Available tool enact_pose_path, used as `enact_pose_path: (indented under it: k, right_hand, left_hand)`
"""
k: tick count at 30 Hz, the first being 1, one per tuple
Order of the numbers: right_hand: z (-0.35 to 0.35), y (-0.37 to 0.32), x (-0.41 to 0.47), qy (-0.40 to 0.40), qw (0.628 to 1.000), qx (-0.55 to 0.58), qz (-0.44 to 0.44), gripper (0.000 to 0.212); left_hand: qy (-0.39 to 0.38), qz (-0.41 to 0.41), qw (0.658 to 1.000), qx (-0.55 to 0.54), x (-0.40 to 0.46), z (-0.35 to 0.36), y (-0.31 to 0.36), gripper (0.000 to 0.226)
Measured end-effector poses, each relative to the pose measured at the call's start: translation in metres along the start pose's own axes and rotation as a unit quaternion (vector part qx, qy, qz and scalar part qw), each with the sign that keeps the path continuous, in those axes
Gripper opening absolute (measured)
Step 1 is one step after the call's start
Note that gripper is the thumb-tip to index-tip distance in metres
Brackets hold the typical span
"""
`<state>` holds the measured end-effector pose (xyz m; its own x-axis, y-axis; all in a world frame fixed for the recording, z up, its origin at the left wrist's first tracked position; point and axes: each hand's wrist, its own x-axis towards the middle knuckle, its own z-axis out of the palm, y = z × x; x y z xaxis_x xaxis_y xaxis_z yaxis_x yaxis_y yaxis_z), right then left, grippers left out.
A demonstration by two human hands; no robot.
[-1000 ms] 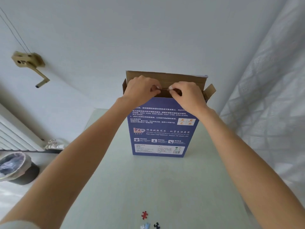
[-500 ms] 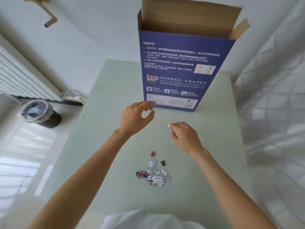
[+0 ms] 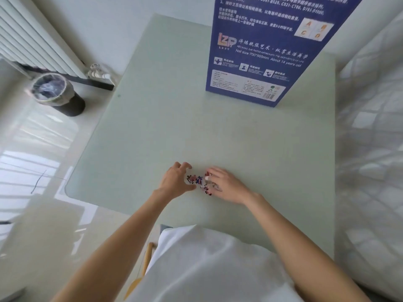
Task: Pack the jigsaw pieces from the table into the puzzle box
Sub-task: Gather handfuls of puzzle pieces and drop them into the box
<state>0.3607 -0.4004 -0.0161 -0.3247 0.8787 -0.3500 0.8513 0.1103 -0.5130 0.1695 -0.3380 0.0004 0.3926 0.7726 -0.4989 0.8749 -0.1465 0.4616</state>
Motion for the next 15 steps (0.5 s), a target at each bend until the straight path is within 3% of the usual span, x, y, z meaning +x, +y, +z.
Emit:
enact_pose_path:
  k: [3,7,15]
  right_hand:
    - [-0.003,0.003,-0.023,0.083,0.995,0.031,0.04,0.05]
    - [0.006,0.0,-0.042,0.119,0.968,0.019,0.22,0.063]
    - [0.025,-0.035,-0.016,0.145,0.957,0.12,0.219,0.055]
  left_hand:
    - [-0.005,0.012,1.0,0.006,-0.006,0.009,0.005,0.072]
    - [-0.003,0.027,0.999,0.028,-0.01,0.02,0.013,0.08]
    - [0.032,0.046,0.998,-0.022,-0.014,0.038,0.024,0.072]
